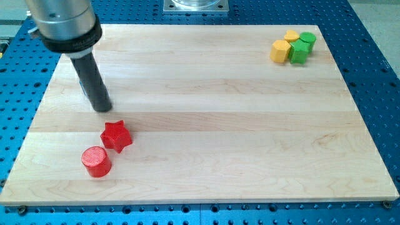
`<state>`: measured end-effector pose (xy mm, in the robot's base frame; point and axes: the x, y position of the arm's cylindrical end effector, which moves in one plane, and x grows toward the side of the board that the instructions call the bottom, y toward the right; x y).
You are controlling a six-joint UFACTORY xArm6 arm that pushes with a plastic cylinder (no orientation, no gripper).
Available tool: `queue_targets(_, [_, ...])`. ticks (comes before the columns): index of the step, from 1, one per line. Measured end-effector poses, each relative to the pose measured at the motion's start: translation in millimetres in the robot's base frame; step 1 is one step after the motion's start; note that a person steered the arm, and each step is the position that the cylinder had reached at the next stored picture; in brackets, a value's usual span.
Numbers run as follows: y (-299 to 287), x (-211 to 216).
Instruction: Push the blue blocks to the top left corner of the board
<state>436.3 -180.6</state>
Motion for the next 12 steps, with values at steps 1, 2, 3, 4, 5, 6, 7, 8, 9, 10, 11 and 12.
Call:
queue_targets(1, [-15.2, -11.2])
queue_targets(2, [-65.2, -12.0])
queue_targets(3, [-81.2, -12.0])
queue_targets(4, [-81.2, -13.8])
queue_targets(5, [-82.0, -11.0])
queue_targets(6, [-69.3, 19.2])
queue_targets(7, [-38.7, 13.9])
queue_targets(8, [-40.3, -16.8])
queue_targets(9, [-42.4, -55.2])
queue_targets(10, [-43.9, -98.4])
queue_targets(11, [-63.7, -115.1])
queue_targets(12, [-89.5, -115.1])
